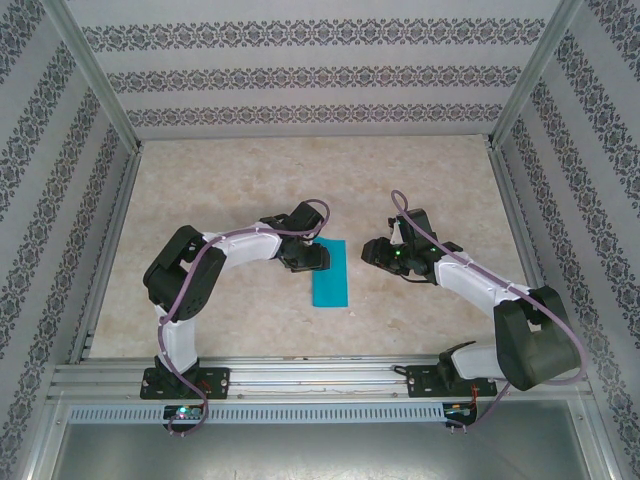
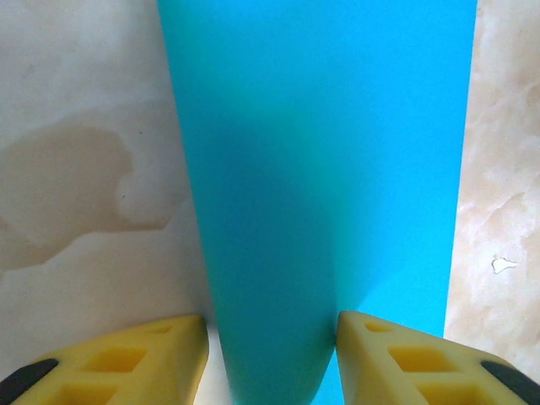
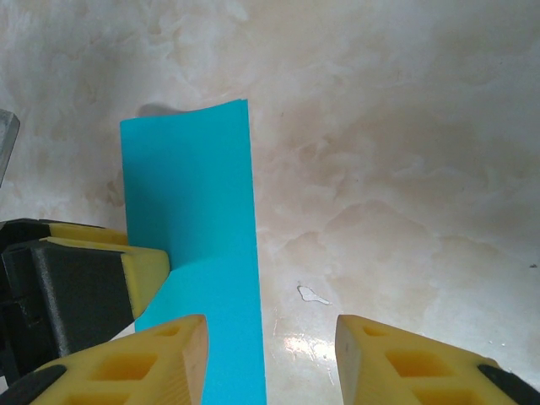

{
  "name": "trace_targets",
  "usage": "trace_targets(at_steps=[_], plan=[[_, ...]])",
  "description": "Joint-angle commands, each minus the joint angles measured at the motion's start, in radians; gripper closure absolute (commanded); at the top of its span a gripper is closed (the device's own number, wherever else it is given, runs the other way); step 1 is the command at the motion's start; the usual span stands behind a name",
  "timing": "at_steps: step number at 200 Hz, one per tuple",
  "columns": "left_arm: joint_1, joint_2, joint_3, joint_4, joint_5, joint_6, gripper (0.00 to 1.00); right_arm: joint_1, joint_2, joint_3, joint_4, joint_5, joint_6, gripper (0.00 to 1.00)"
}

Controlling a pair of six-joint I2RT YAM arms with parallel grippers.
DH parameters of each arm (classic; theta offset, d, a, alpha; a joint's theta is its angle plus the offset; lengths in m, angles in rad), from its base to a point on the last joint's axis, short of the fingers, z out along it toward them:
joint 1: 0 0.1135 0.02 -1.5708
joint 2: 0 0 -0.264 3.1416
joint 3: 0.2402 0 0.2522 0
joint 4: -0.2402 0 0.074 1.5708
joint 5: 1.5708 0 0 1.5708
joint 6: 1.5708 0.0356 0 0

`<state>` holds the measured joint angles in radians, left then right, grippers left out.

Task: Fold a paper plane with a square sheet of paper (fold left side to right side)
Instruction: First fold in half a square sheet of paper at the center of the table, then hold the square sheet of paper at the center of the table.

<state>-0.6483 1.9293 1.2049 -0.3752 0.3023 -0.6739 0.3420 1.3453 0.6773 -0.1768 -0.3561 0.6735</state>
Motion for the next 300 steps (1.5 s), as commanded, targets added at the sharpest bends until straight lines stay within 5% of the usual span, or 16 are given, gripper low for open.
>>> trace_targets(at_steps=[1,198,300], plan=[[-0.047,0.111,-0.03,-0.018,0.01,-0.003,0.52,-0.012,0.0,-0.021,-0.015,-0.011,-0.017,0.55],[-0.054,0.131,-0.016,-0.03,0.026,0.007,0.51,0.001,0.034,-0.012,-0.002,-0.051,-0.016,0.56],[-0.054,0.132,-0.015,-0.031,0.028,0.005,0.51,0.136,0.228,0.05,0.157,-0.198,0.066,0.93]])
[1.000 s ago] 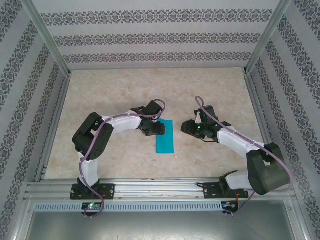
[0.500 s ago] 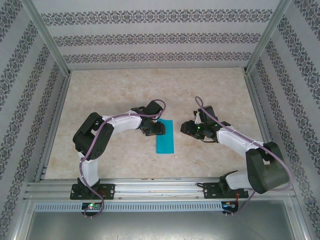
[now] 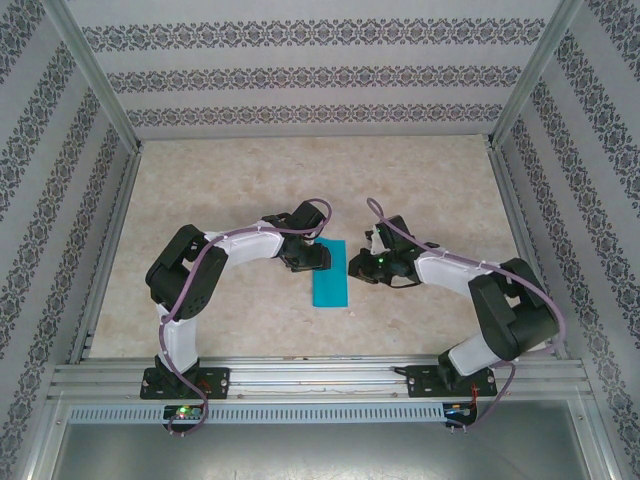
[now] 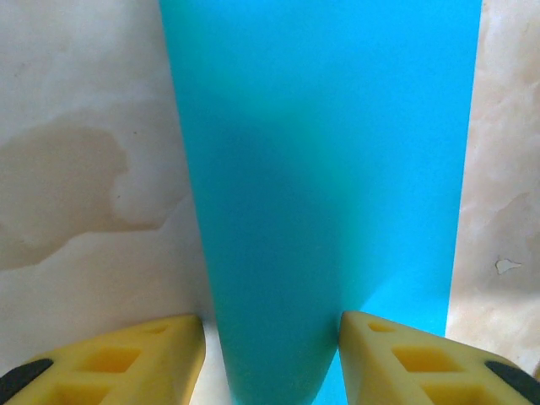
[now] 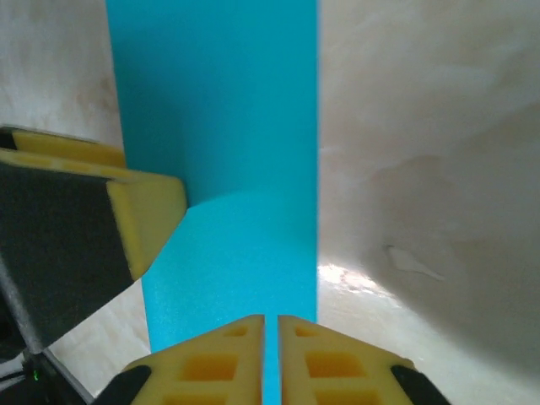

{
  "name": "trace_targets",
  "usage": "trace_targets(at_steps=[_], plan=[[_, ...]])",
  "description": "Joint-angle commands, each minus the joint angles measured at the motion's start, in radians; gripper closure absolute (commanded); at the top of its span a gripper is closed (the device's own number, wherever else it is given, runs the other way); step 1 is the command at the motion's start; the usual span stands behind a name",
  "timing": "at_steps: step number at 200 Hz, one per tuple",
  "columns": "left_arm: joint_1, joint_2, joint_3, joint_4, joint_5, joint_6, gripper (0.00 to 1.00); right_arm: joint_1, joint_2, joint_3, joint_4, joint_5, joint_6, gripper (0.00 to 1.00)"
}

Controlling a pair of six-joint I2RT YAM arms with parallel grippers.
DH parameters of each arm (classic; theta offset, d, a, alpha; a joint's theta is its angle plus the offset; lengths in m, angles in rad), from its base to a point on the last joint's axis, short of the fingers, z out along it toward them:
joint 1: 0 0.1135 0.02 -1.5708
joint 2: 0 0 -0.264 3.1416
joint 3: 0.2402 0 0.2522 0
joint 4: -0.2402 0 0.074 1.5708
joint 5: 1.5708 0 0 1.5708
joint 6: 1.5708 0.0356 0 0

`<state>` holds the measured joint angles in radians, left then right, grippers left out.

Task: Fold a paper plane with a square sheet of paper (fold left side to right side)
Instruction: Hold the square sheet of paper at the center of the table, then first fold the square sheet of paper in half at the center of the table.

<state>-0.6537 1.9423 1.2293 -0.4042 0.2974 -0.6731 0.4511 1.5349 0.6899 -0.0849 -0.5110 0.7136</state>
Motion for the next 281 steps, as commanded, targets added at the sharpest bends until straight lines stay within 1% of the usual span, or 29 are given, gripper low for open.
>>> trace_targets(at_steps=[1,27,83,123,159,205,223,240,250,263,281], plan=[[-0.049,0.119,-0.04,-0.002,0.033,0.004,0.51,0.028,0.04,0.039,0.066,-0.043,0.026,0.93],[-0.049,0.119,-0.042,-0.002,0.034,0.005,0.51,0.045,0.082,0.055,0.065,-0.028,0.022,0.97],[-0.049,0.118,-0.041,-0.005,0.034,0.006,0.51,0.05,0.148,0.051,0.032,0.013,0.002,0.98],[-0.048,0.097,-0.043,-0.008,0.015,0.013,0.5,0.063,0.18,0.05,-0.041,0.074,-0.028,1.0],[-0.034,-0.002,-0.052,-0.007,-0.025,0.023,0.47,0.066,0.203,0.035,-0.05,0.083,-0.029,1.0],[-0.009,-0.198,-0.086,-0.002,-0.091,0.048,0.4,0.066,0.21,0.039,-0.065,0.107,-0.028,1.0],[0.006,-0.27,-0.119,0.018,-0.106,0.063,0.4,0.066,0.21,0.039,-0.07,0.114,-0.029,1.0],[0.014,-0.322,-0.161,0.073,-0.076,0.08,0.43,0.066,0.211,0.037,-0.07,0.115,-0.028,1.0],[0.016,-0.343,-0.184,0.115,-0.041,0.088,0.46,0.066,0.21,0.036,-0.07,0.117,-0.028,1.0],[0.018,-0.35,-0.205,0.179,0.028,0.09,0.53,0.066,0.211,0.034,-0.071,0.119,-0.028,1.0],[0.019,-0.32,-0.214,0.252,0.134,0.08,0.63,0.066,0.211,0.036,-0.076,0.119,-0.029,1.0]])
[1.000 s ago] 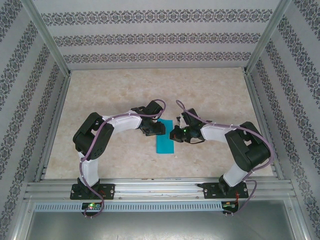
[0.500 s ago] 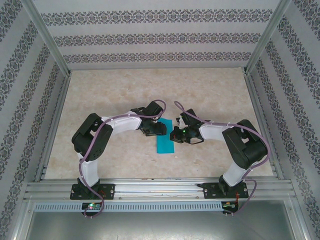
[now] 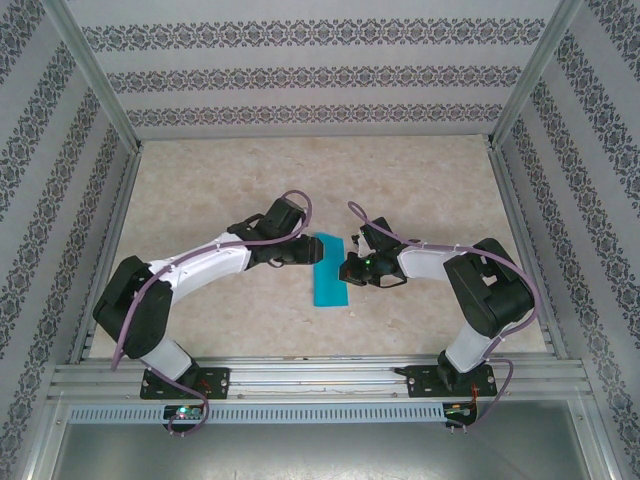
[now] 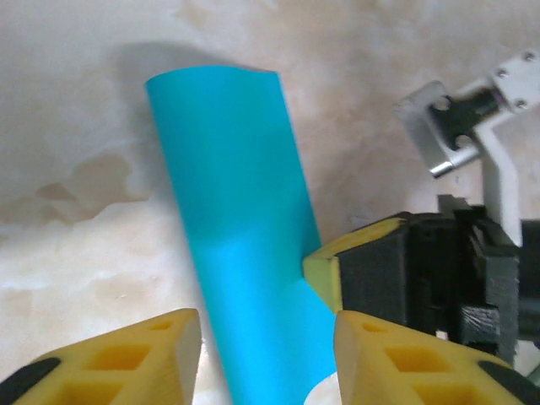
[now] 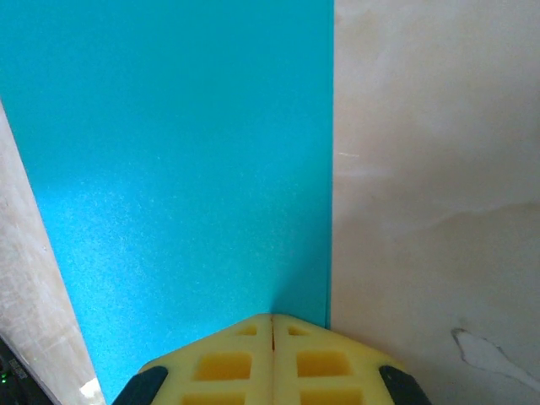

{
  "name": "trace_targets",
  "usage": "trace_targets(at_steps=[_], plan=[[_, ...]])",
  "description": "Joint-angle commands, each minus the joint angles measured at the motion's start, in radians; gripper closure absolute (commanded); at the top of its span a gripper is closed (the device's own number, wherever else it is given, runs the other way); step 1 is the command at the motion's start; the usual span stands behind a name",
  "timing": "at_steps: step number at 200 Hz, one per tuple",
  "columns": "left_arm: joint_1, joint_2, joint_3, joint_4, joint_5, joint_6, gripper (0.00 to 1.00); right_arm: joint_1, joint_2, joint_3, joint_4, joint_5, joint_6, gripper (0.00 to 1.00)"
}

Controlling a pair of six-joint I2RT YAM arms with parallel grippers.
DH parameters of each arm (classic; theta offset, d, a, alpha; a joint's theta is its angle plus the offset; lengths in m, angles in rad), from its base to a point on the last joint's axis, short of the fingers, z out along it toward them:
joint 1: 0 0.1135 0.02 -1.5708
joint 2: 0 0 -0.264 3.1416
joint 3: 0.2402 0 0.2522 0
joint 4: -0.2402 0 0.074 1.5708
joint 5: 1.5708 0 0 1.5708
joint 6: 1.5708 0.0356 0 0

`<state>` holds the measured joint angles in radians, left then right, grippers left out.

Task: Fold a paper plane with a square sheet of paper (fold left side to right side)
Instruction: First fold the square sheet of paper in half at the center of the table.

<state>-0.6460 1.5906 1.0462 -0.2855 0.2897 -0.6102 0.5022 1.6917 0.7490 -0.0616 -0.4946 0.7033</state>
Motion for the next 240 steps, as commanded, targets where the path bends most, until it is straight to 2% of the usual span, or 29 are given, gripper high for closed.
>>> trace_targets(at_steps=[1,27,50,145,240], plan=[[0.011,0.034,-0.03,0.137,0.148,0.016,0.63,0.015,0.054,-0.023,-0.099,0.102,-0.019,1.0],[0.011,0.109,-0.026,0.217,0.255,-0.009,0.74,0.015,0.052,-0.019,-0.107,0.106,-0.025,1.0],[0.012,0.162,-0.019,0.222,0.257,-0.01,0.82,0.014,0.052,-0.016,-0.116,0.106,-0.031,1.0],[0.058,0.251,-0.104,0.286,0.233,-0.032,0.88,0.015,0.05,-0.017,-0.156,0.131,-0.054,1.0],[0.106,0.227,-0.213,0.333,0.217,-0.039,0.9,0.013,0.048,-0.019,-0.185,0.154,-0.064,1.0]])
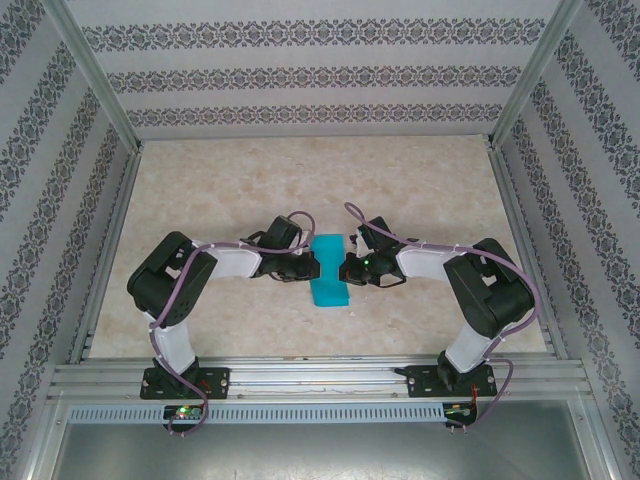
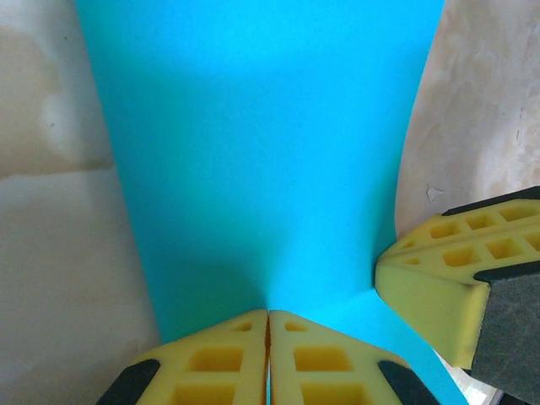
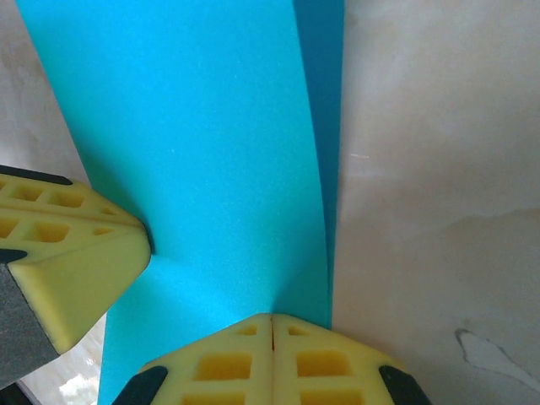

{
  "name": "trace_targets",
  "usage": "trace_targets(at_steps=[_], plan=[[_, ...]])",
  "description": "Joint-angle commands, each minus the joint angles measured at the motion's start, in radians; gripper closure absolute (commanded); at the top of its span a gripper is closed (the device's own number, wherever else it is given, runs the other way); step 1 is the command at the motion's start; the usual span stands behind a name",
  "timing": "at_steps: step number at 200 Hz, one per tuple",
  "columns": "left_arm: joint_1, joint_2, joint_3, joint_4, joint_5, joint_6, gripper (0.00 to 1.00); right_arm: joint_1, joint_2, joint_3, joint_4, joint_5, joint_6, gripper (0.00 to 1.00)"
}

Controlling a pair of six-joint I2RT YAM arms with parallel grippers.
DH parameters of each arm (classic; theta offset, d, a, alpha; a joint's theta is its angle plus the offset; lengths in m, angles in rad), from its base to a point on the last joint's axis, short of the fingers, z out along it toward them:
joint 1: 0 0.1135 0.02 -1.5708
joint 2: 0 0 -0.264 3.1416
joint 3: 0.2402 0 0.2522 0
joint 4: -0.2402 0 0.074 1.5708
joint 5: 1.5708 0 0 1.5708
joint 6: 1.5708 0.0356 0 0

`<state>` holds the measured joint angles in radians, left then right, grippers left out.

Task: Fold a paper plane with a square sheet of paper (fold left side to right side)
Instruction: First fold the square sheet of paper in half at the center of the table, then hold the square sheet of paper at the center of the table.

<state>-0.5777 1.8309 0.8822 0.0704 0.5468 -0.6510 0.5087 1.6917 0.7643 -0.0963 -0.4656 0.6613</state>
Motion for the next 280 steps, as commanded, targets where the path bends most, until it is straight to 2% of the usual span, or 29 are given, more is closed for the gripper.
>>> trace_targets(at_steps=[1,57,115,182,280], plan=[[0.038,-0.014,-0.051,-0.024,-0.039,0.002,0.9,0.006,0.048,-0.034,-0.151,0.125,-0.022,1.0],[0.107,-0.094,-0.124,0.001,-0.003,0.001,0.92,0.004,0.048,-0.03,-0.145,0.11,-0.02,1.0],[0.083,-0.22,-0.066,-0.075,0.014,0.013,0.93,0.004,0.051,-0.02,-0.138,0.093,-0.019,1.0],[-0.013,-0.065,0.043,-0.036,0.072,-0.021,0.93,0.008,0.065,-0.019,-0.138,0.093,-0.019,1.0],[-0.021,0.036,0.042,-0.077,0.042,-0.029,0.93,0.011,0.065,-0.013,-0.138,0.081,-0.022,1.0]])
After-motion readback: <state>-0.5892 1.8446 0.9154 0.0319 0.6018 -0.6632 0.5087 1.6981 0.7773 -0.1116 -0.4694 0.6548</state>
